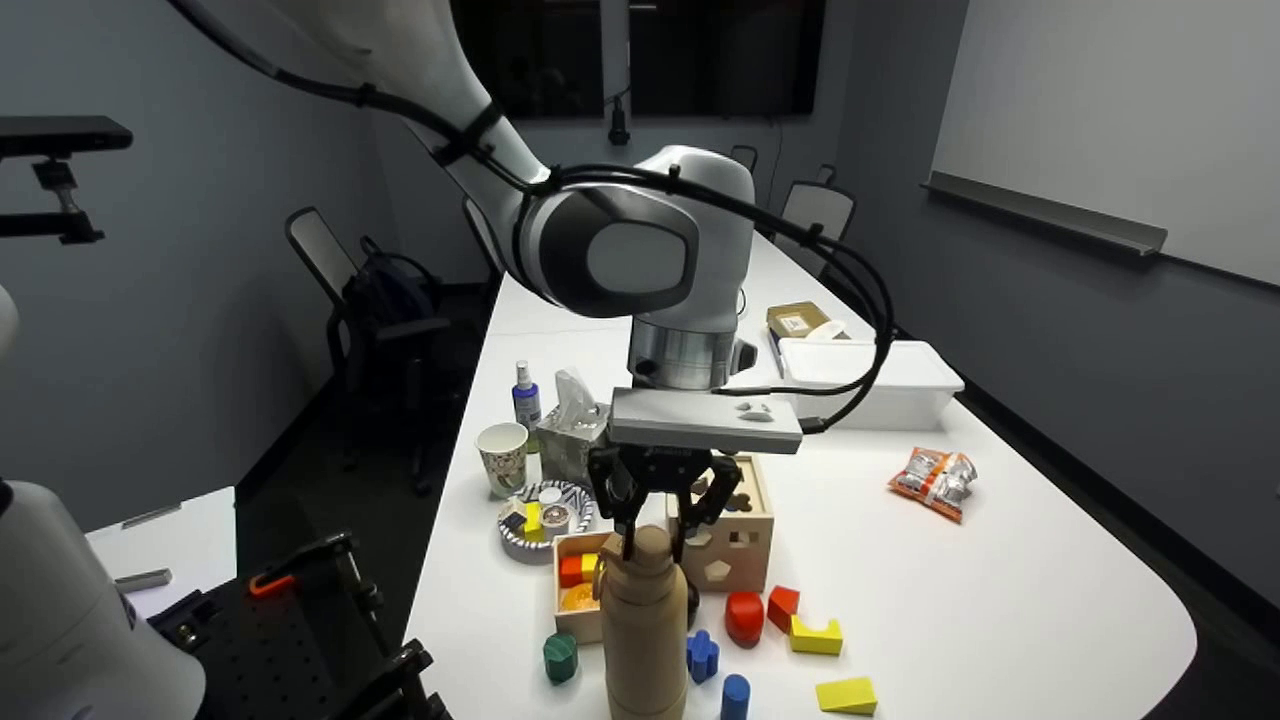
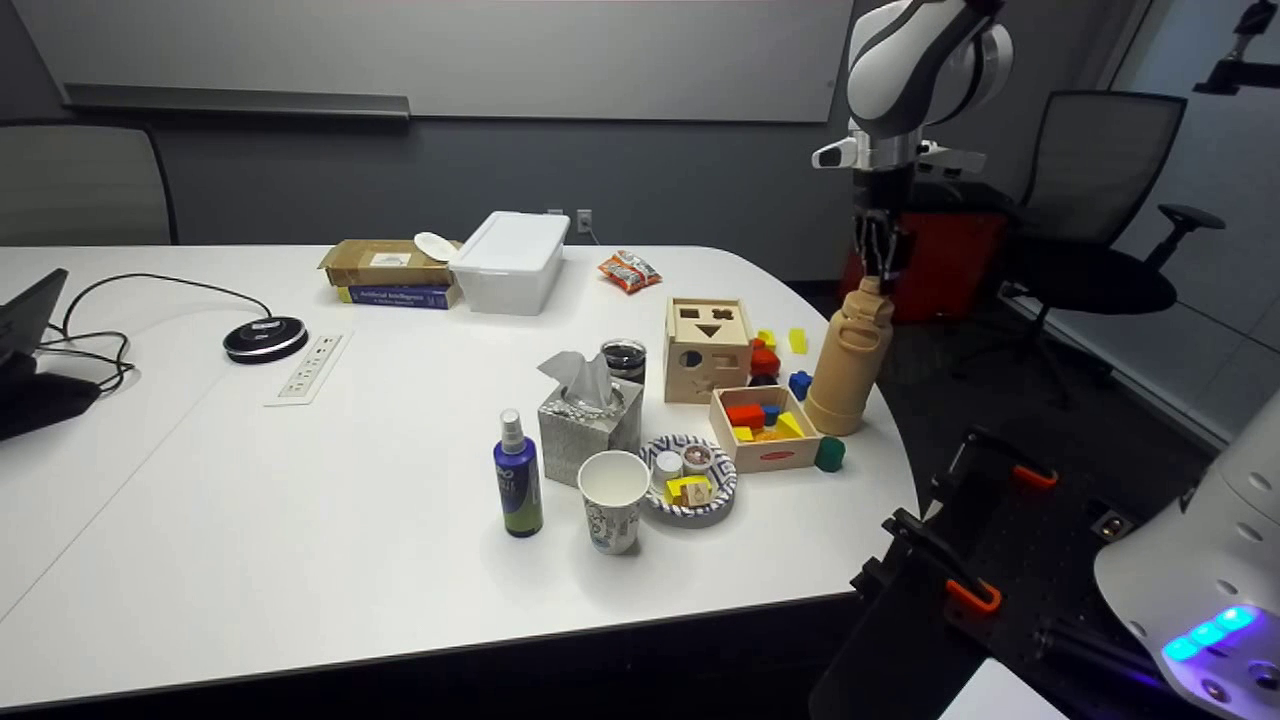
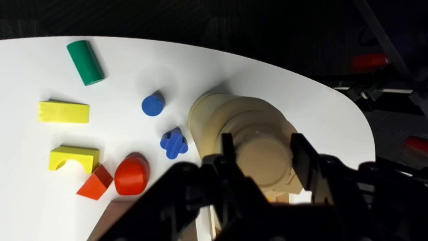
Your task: Turn the lid on the beige bottle.
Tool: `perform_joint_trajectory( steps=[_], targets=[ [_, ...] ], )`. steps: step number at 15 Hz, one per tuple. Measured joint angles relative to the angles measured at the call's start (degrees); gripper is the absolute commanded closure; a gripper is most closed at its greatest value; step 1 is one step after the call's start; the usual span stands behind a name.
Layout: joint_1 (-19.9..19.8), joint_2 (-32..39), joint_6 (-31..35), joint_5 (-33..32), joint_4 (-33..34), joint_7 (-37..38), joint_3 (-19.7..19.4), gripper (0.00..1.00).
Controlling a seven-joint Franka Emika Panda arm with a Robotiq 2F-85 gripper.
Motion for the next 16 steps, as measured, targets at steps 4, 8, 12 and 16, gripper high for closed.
perform_joint_trajectory(
  steps=[4,8,12,16],
  targets=[
    [1.0,1.1,-1.6,-2.3,1.6,-0.3,0.8,0.80],
    [1.3,1.8,-2.5,-3.9,2.5,-0.5,1.1,0.80],
    [1.2,1.8,-2.5,-4.1,2.5,-0.5,0.9,0.80],
    [1.0,1.8,-2.5,-3.9,2.4,1.5,0.6,0.80]
  ],
)
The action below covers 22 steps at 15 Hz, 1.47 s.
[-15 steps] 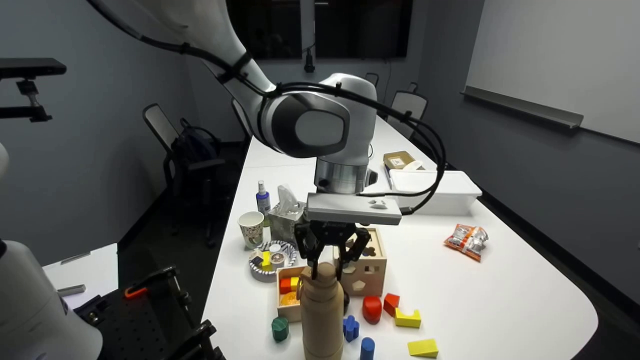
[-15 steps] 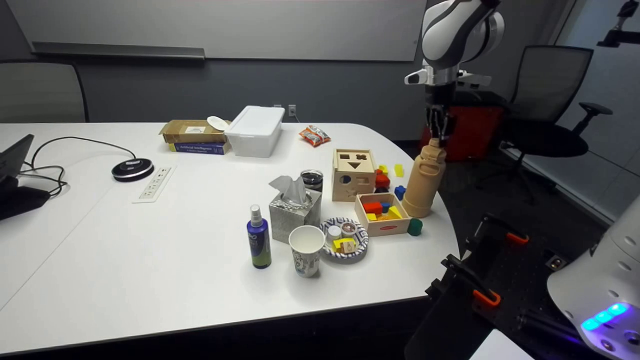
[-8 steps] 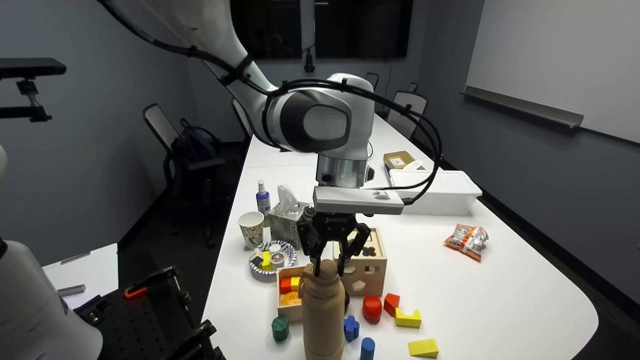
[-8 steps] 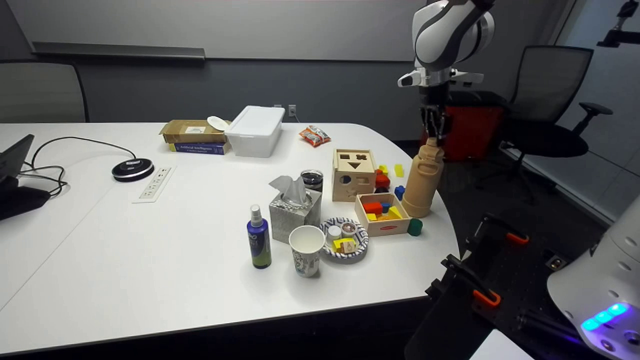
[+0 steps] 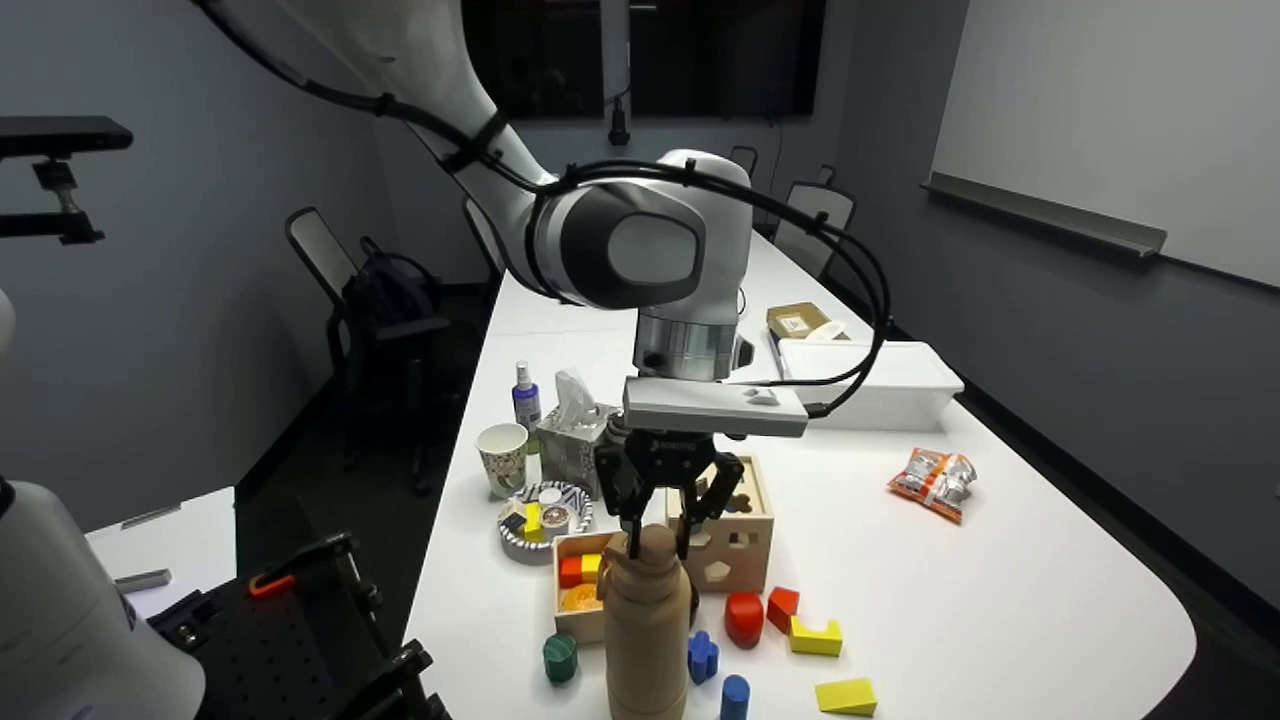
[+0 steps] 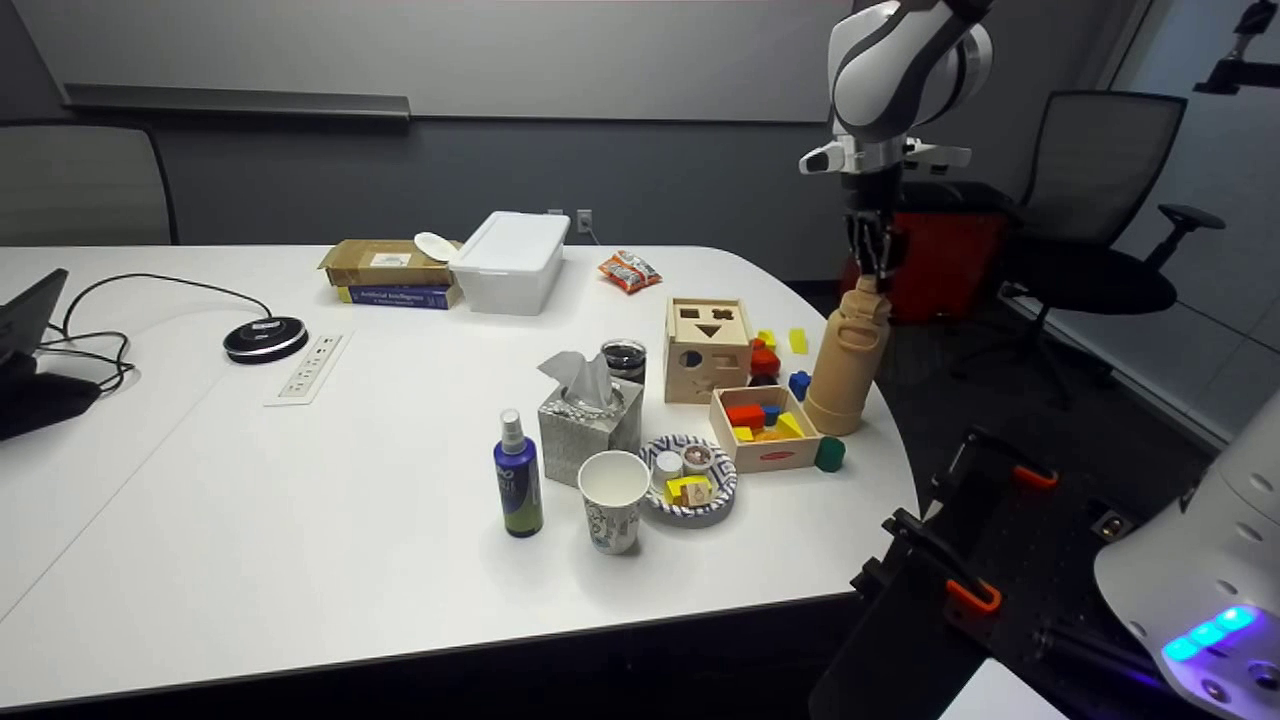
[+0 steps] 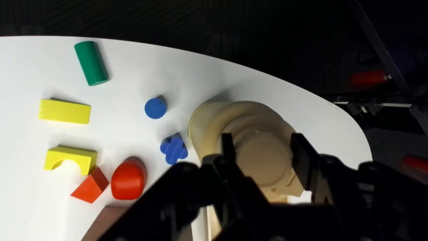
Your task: Turn the lid on the beige bottle.
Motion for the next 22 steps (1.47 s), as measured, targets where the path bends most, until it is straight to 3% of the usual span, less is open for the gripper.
perform_joint_trajectory(
  steps=[8,22],
  targets=[
    [-0.1,-0.1,0.4,3.3,-0.1,11.9,-0.1,0.80],
    [0.1,-1.2,2.5,2.1,-2.1,31.6,-0.3,0.80]
  ],
)
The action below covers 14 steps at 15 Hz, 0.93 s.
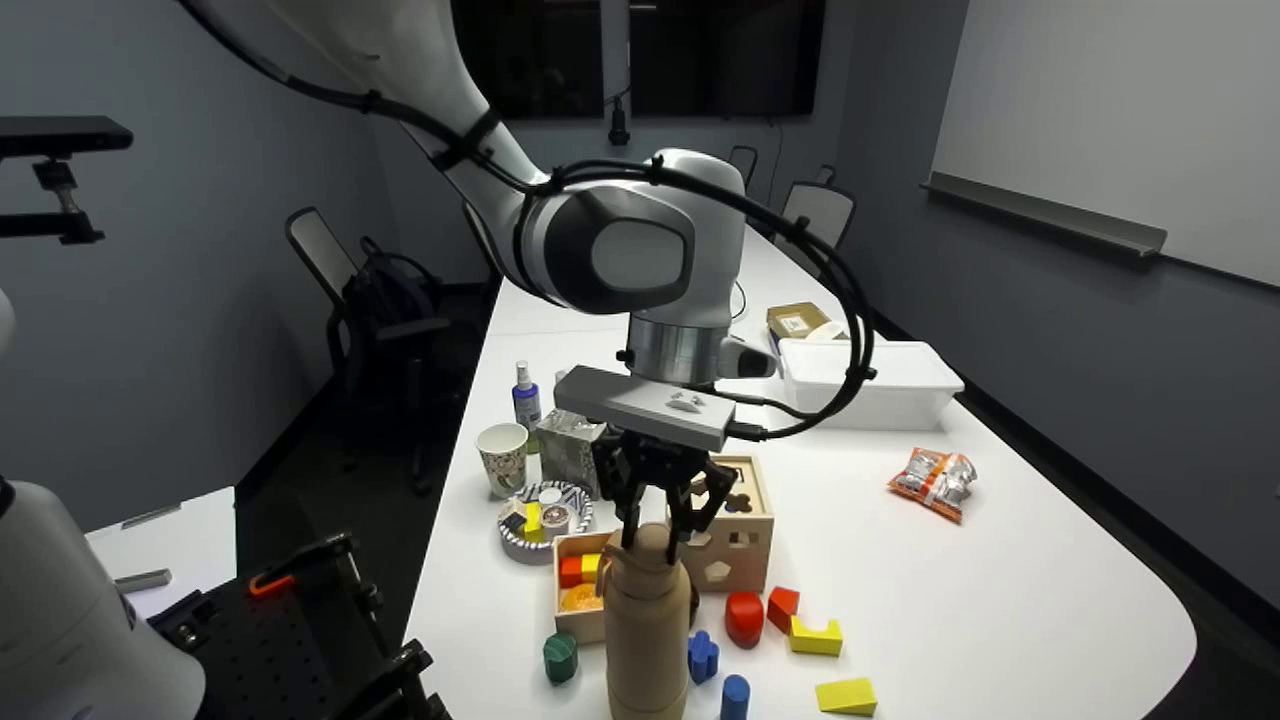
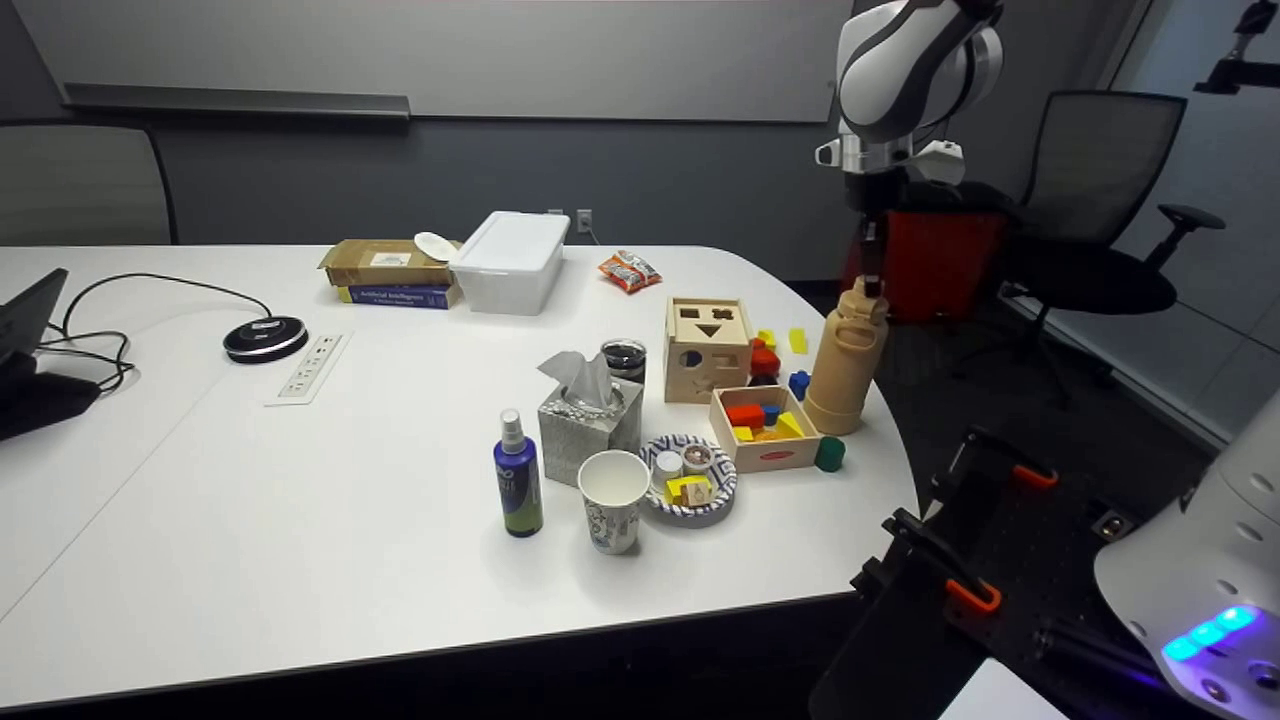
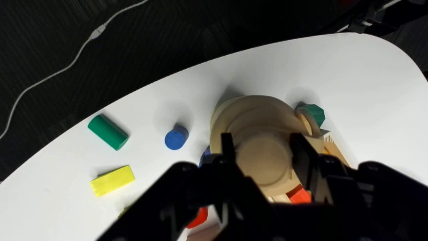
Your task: Turn the lid on the beige bottle.
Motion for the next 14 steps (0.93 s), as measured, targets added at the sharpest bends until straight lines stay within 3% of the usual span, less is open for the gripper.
perform_joint_trajectory(
  steps=[1,2,6,14],
  targets=[
    [0.0,-0.1,0.2,-0.1,-0.2,1.0,0.0,0.46],
    [0.1,-0.2,0.4,-0.1,-0.3,1.8,0.0,0.29],
    [0.3,-0.2,0.5,-0.2,-0.9,3.1,0.1,0.01],
    [0.3,-1.5,0.0,-0.2,-1.4,3.1,0.6,0.00]
  ],
)
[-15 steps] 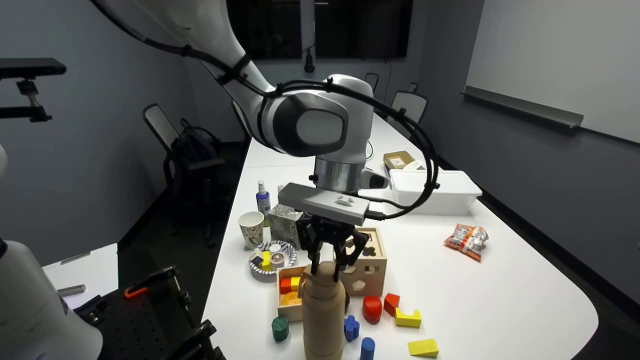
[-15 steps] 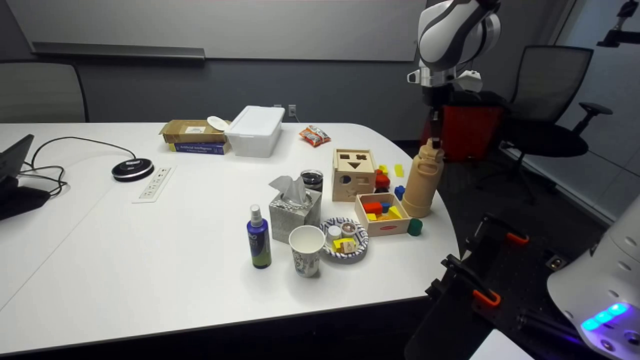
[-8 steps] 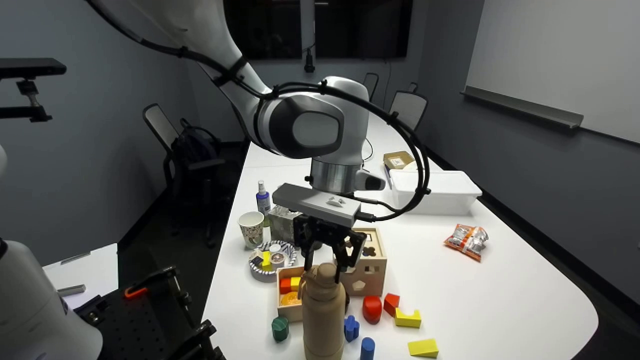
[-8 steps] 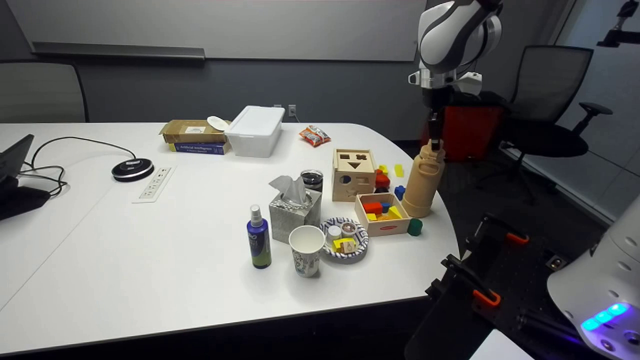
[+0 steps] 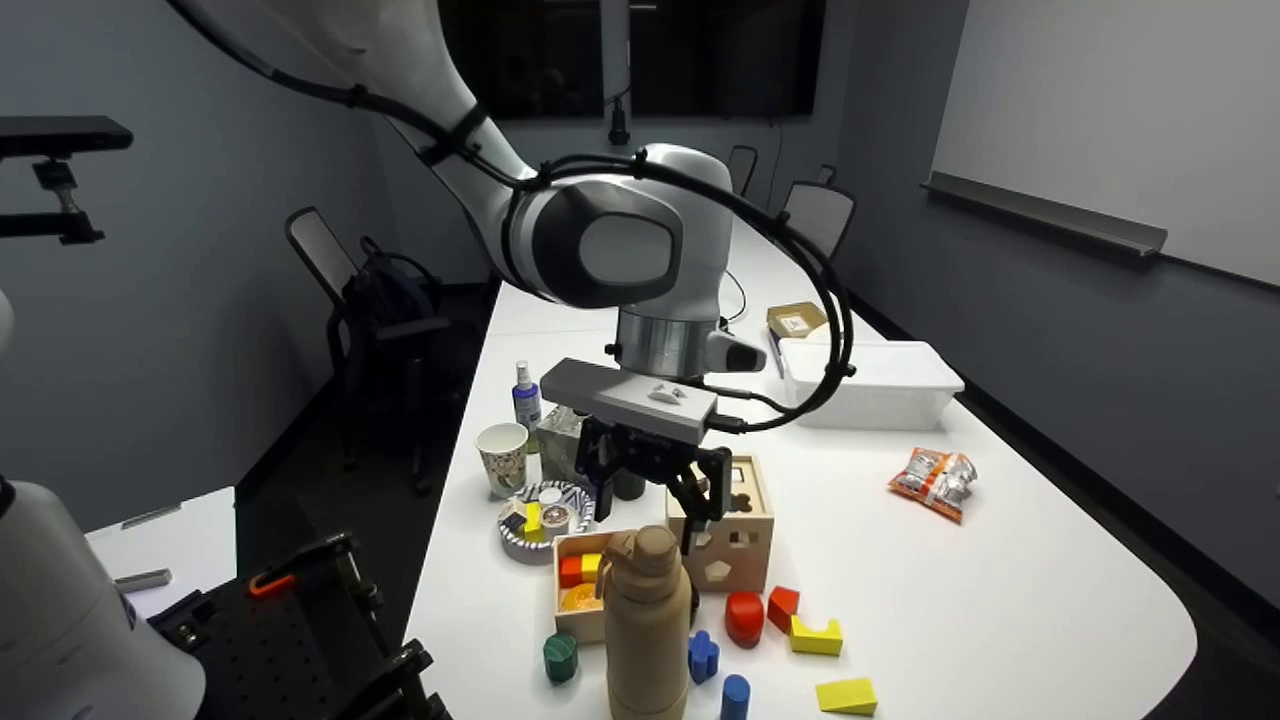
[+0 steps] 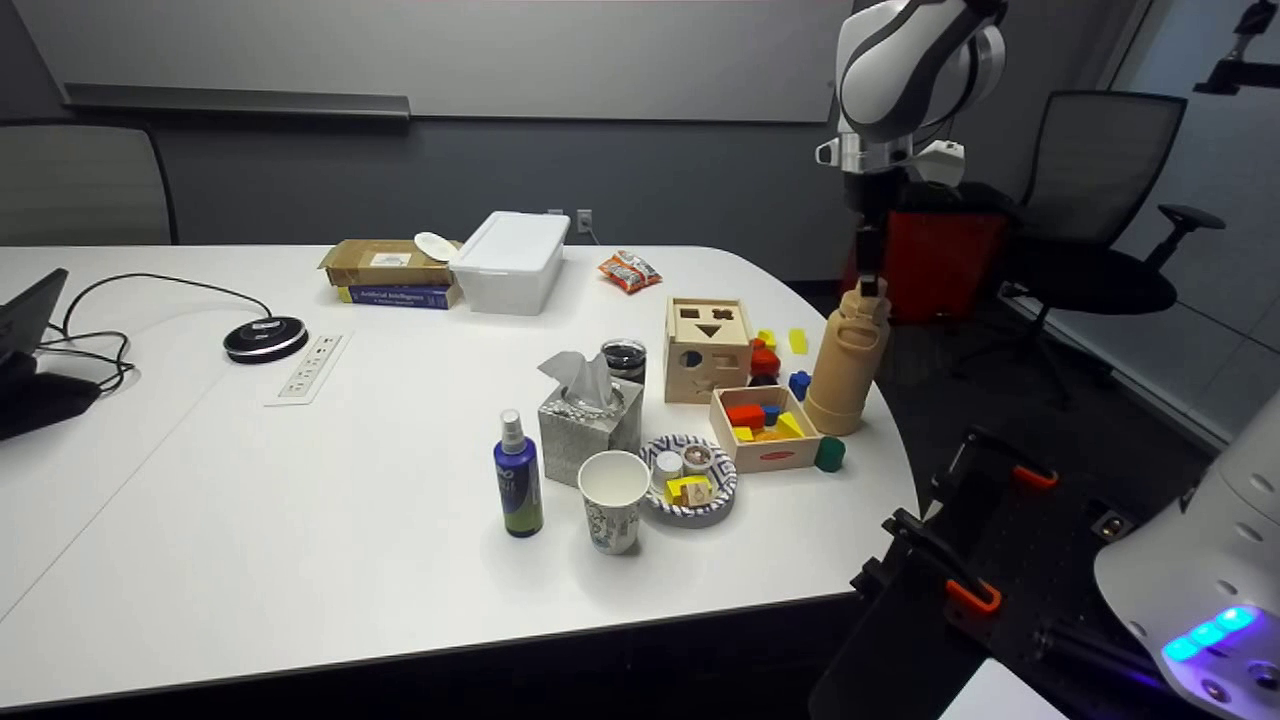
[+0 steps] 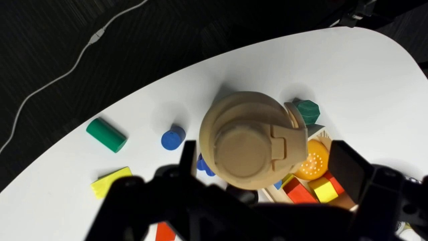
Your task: Turn the lid on the beige bottle.
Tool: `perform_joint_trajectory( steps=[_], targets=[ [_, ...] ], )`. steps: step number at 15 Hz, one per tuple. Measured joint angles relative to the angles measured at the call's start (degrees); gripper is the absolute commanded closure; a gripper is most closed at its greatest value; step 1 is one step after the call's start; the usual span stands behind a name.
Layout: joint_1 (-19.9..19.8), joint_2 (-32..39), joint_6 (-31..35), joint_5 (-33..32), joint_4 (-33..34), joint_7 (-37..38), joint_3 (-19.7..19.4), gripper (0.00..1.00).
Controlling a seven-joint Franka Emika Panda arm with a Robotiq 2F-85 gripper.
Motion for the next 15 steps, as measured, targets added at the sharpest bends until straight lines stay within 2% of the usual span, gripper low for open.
perform_joint_trajectory(
  steps=[4,10,15],
  targets=[
    [0.0,-4.7,-5.7,0.3,0.0,0.2,0.0,0.00],
    [0.6,-17.6,-17.6,2.2,0.1,3.5,-0.1,0.00],
    [2.4,-25.5,-22.9,2.4,0.3,5.7,-0.1,0.00]
  ],
)
